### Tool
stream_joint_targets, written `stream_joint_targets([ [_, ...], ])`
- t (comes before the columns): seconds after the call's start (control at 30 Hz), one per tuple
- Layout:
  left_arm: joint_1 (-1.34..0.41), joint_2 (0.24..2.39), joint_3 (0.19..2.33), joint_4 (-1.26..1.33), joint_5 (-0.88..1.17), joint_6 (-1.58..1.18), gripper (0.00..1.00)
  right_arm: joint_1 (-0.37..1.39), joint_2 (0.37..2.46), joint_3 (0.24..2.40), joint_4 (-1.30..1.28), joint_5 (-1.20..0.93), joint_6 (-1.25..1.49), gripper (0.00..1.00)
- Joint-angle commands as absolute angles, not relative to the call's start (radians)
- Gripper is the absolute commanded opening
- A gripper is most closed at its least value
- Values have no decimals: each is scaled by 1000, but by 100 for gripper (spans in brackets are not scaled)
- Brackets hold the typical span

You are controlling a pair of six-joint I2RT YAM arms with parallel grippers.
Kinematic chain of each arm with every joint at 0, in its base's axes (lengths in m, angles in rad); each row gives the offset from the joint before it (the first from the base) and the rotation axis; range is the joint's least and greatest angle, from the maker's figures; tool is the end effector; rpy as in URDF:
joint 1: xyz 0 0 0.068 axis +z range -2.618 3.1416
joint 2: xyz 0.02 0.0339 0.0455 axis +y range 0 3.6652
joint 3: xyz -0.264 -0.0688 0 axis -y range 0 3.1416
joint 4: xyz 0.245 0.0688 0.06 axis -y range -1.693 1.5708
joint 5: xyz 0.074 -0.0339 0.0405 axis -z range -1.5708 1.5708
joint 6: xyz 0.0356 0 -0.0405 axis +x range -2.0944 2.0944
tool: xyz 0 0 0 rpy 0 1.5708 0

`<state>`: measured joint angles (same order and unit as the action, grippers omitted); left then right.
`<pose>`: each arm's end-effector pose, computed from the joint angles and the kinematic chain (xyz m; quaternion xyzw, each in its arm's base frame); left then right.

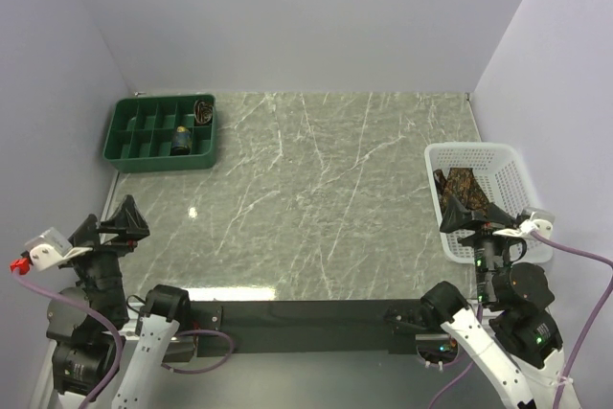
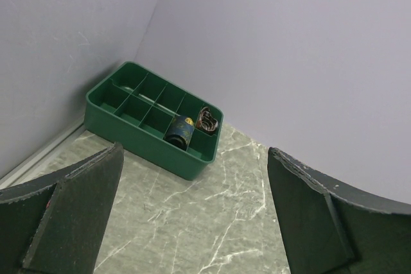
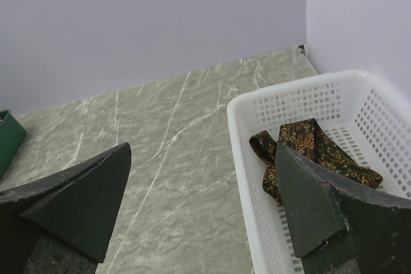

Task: Roll the ties
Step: Place the rolled tie into the container

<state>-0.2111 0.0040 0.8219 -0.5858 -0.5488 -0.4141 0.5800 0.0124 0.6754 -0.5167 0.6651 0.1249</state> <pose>-0.0144 0.0221 0.3584 -0.2719 0.5727 -0.0722 0.7700 0.0230 -0.0112 0.3297 0.1014 0.6576 0.0467 0.7451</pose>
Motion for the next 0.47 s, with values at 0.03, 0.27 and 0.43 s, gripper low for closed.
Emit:
stream_joint_targets([
  [0.03,-212,-71,811,-543,-566,-426,99,583,-120,707,-482,666,92,99],
  [0.27,-212,-64,818,-548,-568,-420,99,584,-127,709,-477,670,87,99],
  [0.43,-212,-74,807,-540,-575,-414,99,583,-132,712,-480,673,84,100],
])
